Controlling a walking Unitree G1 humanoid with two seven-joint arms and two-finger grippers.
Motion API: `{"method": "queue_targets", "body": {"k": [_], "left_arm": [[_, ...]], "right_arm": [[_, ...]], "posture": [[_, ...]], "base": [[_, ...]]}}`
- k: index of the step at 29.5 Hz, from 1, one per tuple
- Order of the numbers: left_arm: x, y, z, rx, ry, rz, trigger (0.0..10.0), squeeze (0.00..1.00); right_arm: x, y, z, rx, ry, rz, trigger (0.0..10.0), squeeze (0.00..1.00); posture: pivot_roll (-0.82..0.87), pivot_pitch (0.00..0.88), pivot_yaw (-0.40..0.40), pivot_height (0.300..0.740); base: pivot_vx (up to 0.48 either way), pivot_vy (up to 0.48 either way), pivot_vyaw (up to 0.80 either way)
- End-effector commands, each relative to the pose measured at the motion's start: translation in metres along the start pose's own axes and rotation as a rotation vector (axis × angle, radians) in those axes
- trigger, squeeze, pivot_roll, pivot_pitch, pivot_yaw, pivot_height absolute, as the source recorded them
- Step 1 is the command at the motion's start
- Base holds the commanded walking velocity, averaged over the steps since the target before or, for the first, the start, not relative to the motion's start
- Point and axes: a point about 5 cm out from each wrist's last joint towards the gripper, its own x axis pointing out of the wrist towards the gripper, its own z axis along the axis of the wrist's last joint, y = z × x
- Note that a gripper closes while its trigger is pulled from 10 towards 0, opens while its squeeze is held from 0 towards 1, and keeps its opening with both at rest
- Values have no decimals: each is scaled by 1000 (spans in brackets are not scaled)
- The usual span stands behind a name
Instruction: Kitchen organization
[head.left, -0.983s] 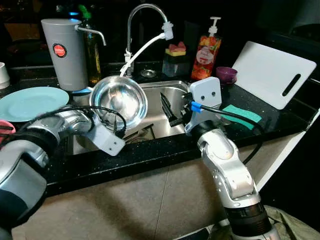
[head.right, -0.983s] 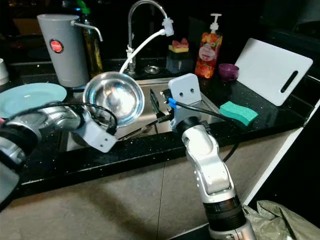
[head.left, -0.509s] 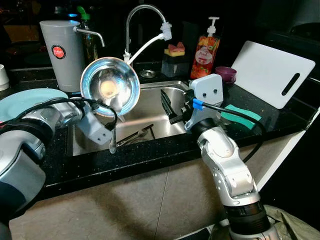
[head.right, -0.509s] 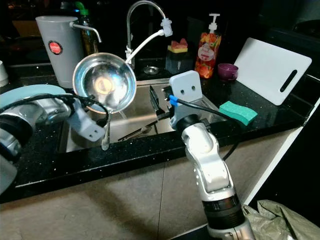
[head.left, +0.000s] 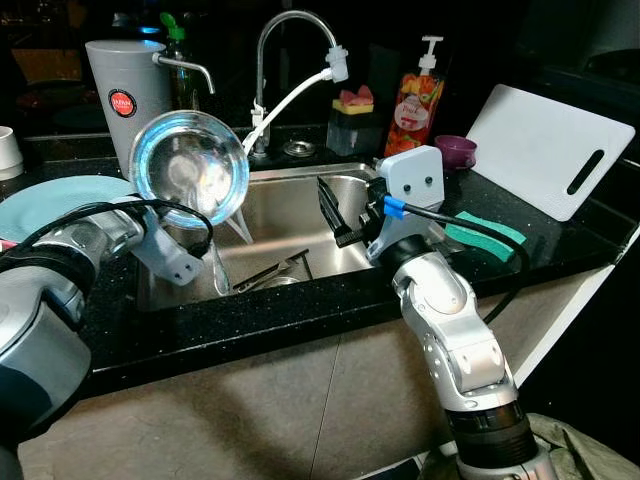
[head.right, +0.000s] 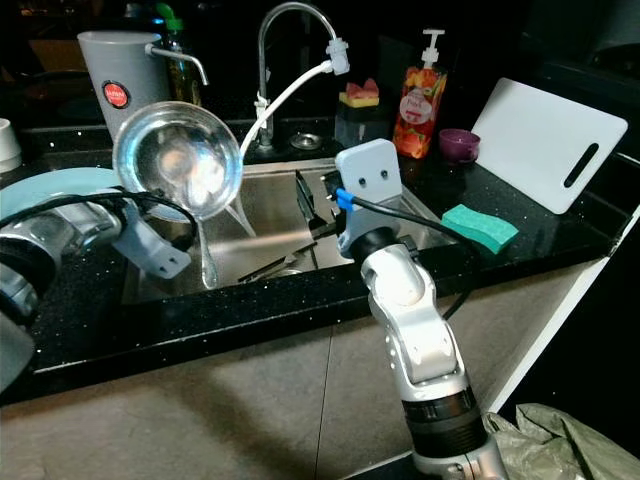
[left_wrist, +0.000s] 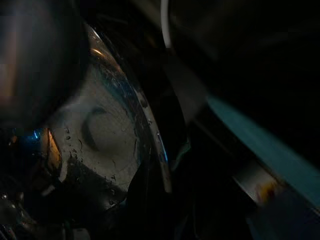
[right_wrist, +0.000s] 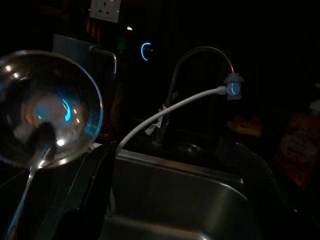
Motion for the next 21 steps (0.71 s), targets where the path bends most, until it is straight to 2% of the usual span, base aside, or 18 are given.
{"method": "queue_targets", "body": {"k": [1,5,12,15,17,19,21], "left_arm": [[-3,-1,-14,-21,71,11,10000,0],[-4,-3,-19,-29,105,14,10000,0],[-3,-4,-14,-76,85,21,10000,0],[-1,0,-9,-210,60,28,10000,0],[-1,0,-9,-210,60,28,10000,0],[1,8,3,-511,-23,10,10000,0],[1,8,3,-511,-23,10,10000,0]], "right_arm": [[2,2,3,10,-19,12,10000,0],[2,3,3,13,-18,16,10000,0],[1,4,2,20,-17,17,10000,0],[1,4,2,23,-15,17,10000,0],[1,4,2,23,-15,17,10000,0],[1,4,2,24,-15,15,10000,0],[1,4,2,24,-15,15,10000,0]], "posture": [[102,65,-56,740],[102,65,-56,740],[104,63,-57,740],[104,63,-57,740],[104,63,-57,740],[103,72,-52,740],[103,72,-52,740]], "base": [[0,0,0],[0,0,0],[0,0,0],[0,0,0],[0,0,0],[0,0,0],[0,0,0]]}}
